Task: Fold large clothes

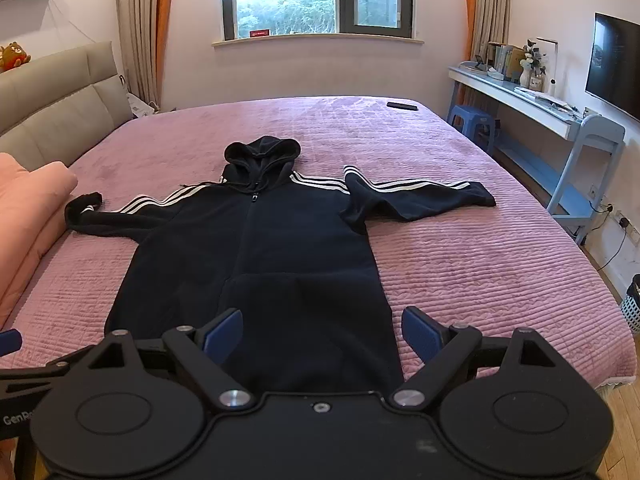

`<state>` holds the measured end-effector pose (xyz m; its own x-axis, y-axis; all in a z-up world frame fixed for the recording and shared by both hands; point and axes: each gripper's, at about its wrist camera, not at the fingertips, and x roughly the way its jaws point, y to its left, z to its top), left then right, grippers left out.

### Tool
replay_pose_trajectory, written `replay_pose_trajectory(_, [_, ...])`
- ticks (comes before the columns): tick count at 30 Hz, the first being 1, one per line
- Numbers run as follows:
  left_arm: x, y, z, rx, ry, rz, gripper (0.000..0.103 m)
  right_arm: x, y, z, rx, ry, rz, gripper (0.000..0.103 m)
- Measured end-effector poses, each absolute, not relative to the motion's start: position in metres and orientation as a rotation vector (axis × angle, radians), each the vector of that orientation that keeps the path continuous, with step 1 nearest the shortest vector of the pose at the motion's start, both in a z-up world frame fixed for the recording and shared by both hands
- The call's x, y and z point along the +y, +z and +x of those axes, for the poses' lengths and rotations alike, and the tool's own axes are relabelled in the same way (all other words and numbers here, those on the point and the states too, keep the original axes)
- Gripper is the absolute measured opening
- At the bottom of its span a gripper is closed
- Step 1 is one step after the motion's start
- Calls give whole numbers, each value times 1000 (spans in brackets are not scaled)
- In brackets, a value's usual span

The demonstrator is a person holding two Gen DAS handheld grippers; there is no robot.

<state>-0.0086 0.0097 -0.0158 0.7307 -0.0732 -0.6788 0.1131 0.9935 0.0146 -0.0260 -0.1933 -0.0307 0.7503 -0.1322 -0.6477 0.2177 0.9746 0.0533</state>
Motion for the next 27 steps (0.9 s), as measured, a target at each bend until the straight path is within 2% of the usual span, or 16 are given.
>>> replay_pose_trajectory(27, [18,-16,-13,740,-94,32,102,-183,-27,-29,692,-180,114,102])
